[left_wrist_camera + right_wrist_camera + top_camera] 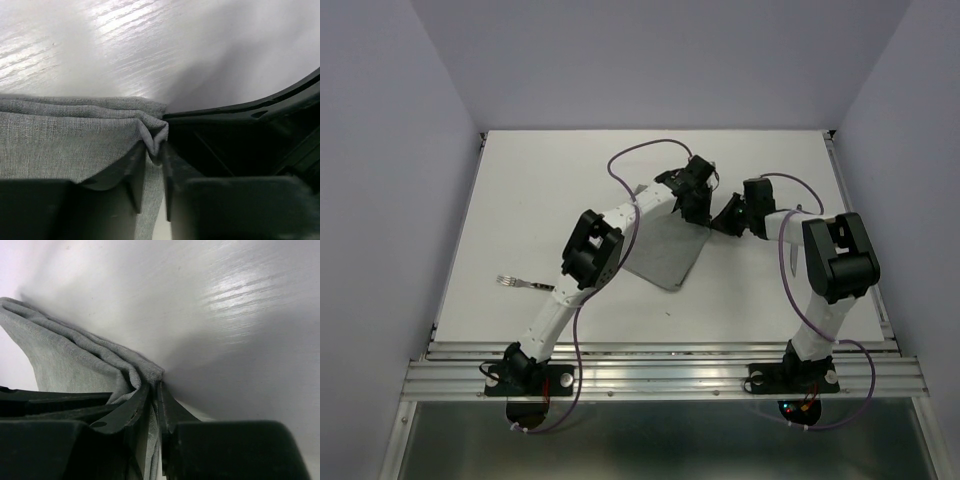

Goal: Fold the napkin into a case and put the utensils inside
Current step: Smooth out the lower triangle-folded napkin at the center of the board.

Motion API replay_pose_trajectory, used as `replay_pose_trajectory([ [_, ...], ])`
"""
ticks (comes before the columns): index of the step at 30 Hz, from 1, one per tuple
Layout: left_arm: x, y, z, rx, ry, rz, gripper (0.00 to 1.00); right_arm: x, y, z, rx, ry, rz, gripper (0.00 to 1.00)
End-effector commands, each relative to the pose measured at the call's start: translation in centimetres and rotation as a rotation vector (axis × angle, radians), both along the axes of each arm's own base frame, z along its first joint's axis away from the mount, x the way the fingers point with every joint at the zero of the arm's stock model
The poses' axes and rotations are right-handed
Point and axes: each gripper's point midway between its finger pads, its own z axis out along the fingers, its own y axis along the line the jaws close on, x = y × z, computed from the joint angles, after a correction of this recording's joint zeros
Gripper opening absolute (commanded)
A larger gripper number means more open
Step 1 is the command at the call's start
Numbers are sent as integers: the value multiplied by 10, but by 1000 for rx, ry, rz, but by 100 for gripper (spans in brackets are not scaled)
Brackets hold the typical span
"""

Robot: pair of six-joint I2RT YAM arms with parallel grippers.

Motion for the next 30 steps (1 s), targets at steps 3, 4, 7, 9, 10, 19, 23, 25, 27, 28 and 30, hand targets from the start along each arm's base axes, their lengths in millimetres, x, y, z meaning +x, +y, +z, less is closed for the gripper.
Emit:
replay_pose_trajectory([
  [3,4,-10,44,-66,-54,-13,40,-2,-14,13,-67,-20,-54,23],
  [4,4,-9,49,-68,-63,-14,45,-3,-16,15,-74,-22,-57,25],
  [7,5,-6,68,-80,-89,-12,51,-5,-22,28,-103,-53,-69,28],
  [9,5,-4,83,-87,-113,-10,52,-14,-27,32,-123,-43,-70,29],
  [10,5,-3,88,-90,-119,-6,52,-16,-28,34,-127,-45,-73,29],
  [19,-8,33,118,-41,-162,53,43,-28,-21,57,-94,-97,-40,20],
  [23,-30,54,107,-11,-135,47,29,-26,1,64,-77,-115,26,16],
  [25,-42,61,109,-22,-125,31,11,-22,14,66,-77,-118,67,15],
  [27,-62,71,92,-10,-78,0,1,-18,28,66,-88,-123,103,14],
  [28,-68,75,85,-2,-61,-8,0,-15,29,66,-87,-124,104,14],
  [30,-88,85,68,14,-8,-36,0,-13,34,65,-87,-123,114,14],
])
